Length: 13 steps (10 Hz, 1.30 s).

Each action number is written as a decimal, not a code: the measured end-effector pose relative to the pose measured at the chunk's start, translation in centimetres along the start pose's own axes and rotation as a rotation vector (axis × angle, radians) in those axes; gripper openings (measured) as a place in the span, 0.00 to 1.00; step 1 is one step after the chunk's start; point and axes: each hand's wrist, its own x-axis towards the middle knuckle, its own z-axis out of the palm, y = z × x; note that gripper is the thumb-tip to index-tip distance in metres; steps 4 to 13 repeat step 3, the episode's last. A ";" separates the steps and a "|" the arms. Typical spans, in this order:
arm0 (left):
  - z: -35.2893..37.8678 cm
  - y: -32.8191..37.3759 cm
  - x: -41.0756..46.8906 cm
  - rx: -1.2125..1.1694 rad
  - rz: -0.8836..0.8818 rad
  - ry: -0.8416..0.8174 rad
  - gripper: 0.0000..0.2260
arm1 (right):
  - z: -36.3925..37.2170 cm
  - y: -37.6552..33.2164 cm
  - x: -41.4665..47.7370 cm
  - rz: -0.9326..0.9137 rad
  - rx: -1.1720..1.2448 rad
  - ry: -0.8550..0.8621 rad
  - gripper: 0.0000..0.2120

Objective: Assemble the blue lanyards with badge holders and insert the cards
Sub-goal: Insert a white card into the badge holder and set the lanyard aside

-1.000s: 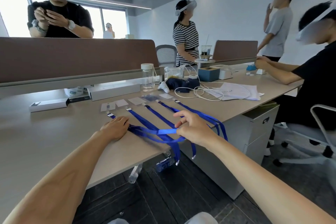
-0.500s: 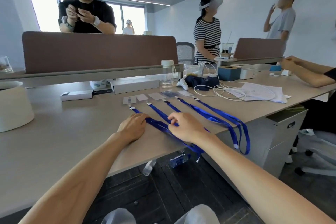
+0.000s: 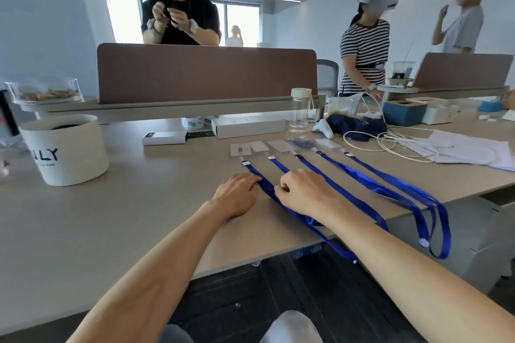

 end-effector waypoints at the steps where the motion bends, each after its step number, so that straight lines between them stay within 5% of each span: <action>1: -0.1 -0.6 -0.1 -0.037 -0.006 -0.007 0.19 | 0.2 -0.7 0.6 0.029 0.032 0.017 0.19; 13: -1.9 -4.3 -0.9 -0.026 -0.083 0.061 0.16 | 1.4 -3.5 3.1 0.044 0.130 -0.012 0.17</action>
